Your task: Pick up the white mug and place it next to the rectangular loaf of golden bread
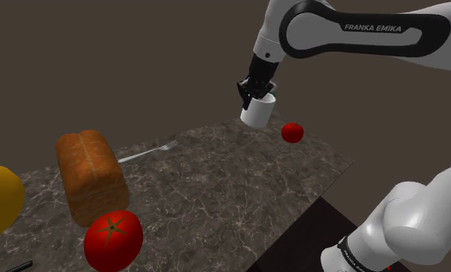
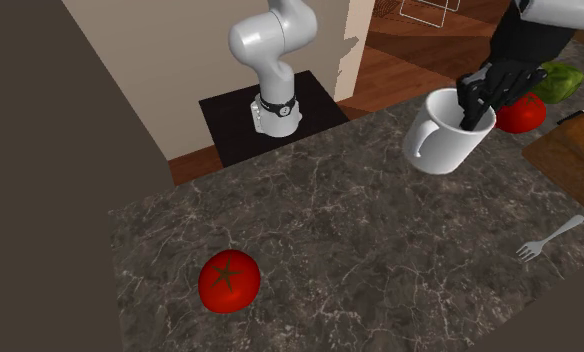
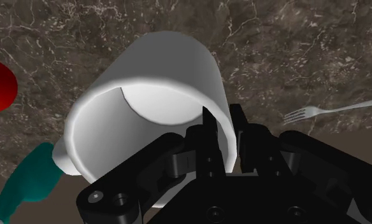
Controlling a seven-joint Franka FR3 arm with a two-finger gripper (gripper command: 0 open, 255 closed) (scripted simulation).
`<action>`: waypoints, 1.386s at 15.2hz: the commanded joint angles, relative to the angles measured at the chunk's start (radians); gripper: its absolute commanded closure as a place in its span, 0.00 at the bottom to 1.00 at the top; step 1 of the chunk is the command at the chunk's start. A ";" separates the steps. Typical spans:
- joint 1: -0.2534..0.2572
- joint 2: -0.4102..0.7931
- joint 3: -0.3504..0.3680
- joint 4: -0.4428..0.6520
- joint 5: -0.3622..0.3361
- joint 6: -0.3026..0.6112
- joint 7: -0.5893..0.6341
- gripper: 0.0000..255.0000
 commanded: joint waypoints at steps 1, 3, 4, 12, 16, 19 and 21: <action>0.018 0.015 0.028 0.015 -0.002 -0.003 0.049 1.00; 0.037 0.042 0.058 0.047 -0.007 -0.010 0.099 1.00; 0.047 0.058 0.072 0.064 -0.011 -0.014 0.124 1.00; 0.134 0.219 0.179 0.252 -0.068 -0.063 0.326 1.00; 0.192 0.327 0.221 0.383 -0.116 -0.104 0.425 1.00; 0.213 0.363 0.230 0.413 -0.132 -0.105 0.455 1.00; 0.211 0.360 0.229 0.383 -0.132 -0.078 0.457 1.00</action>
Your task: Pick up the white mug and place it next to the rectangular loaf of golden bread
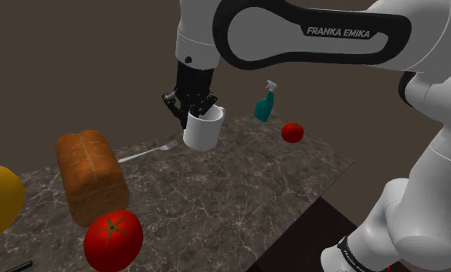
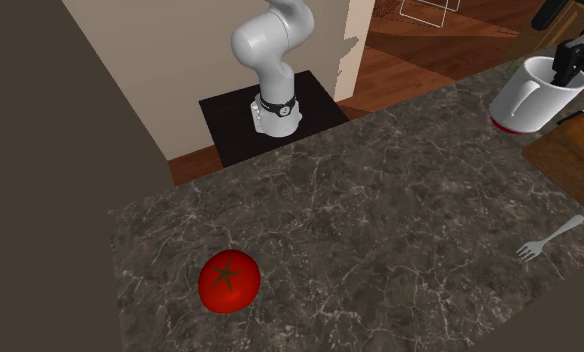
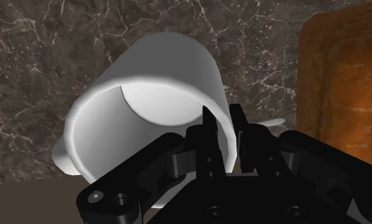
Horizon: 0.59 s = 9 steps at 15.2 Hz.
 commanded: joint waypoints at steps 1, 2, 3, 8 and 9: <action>0.001 0.003 0.000 -0.020 -0.002 0.023 0.006 1.00; 0.000 0.002 0.000 -0.034 -0.002 0.037 0.007 1.00; -0.001 0.002 -0.001 -0.048 -0.003 0.050 0.008 1.00; -0.003 0.004 -0.002 -0.113 -0.006 0.116 0.016 1.00; -0.003 0.005 -0.003 -0.125 -0.007 0.129 0.018 1.00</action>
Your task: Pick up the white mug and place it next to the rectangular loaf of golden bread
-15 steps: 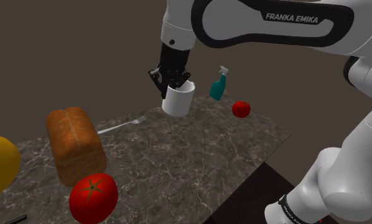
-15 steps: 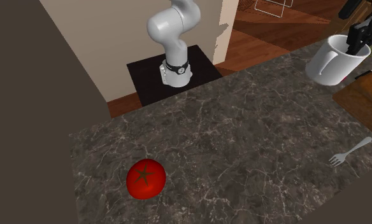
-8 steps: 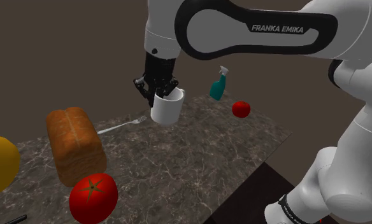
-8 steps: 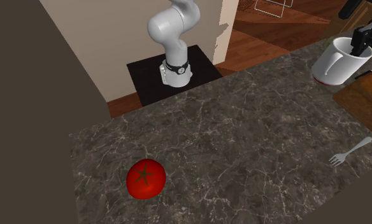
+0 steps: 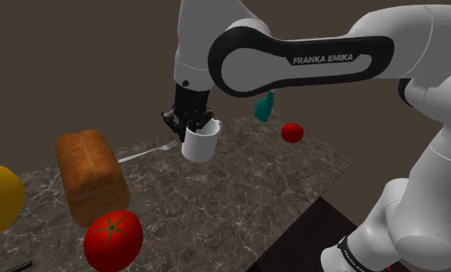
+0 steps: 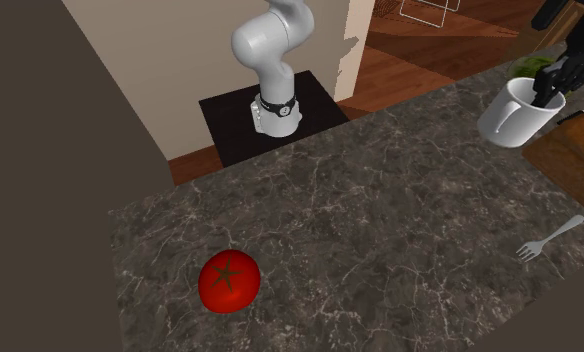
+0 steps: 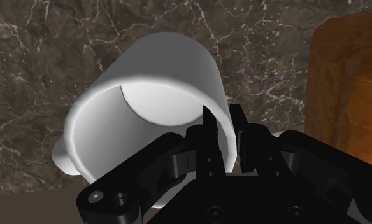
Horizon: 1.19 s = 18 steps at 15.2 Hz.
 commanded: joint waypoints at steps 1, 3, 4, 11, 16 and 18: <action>0.001 0.006 0.000 -0.023 -0.004 0.028 0.006 1.00; 0.000 0.009 -0.001 -0.045 -0.007 0.054 0.009 1.00; 0.000 0.011 -0.002 -0.056 -0.008 0.066 0.011 1.00; 0.000 0.031 -0.005 -0.125 -0.023 0.153 0.027 1.00; 0.002 0.052 -0.009 -0.167 -0.037 0.213 0.041 1.00; 0.003 0.061 -0.011 -0.182 -0.044 0.236 0.047 1.00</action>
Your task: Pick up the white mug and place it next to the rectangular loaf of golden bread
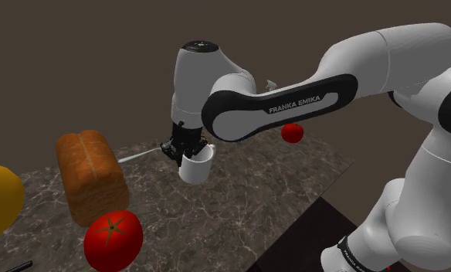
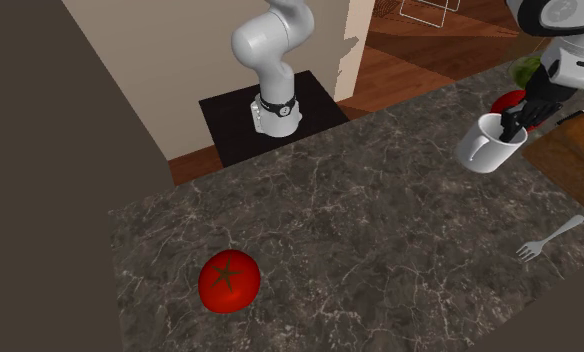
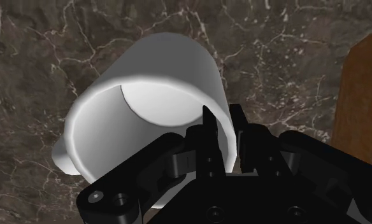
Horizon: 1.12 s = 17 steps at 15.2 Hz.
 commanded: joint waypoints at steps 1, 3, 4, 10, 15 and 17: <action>0.002 0.010 -0.002 -0.017 -0.008 0.027 0.008 1.00; 0.003 0.021 -0.004 -0.030 -0.015 0.050 0.014 1.00; 0.003 0.027 -0.005 -0.037 -0.019 0.061 0.018 1.00; 0.008 0.062 -0.013 -0.069 -0.043 0.124 0.038 1.00; 0.008 0.062 -0.013 -0.069 -0.043 0.124 0.038 1.00; 0.008 0.062 -0.013 -0.069 -0.043 0.124 0.038 1.00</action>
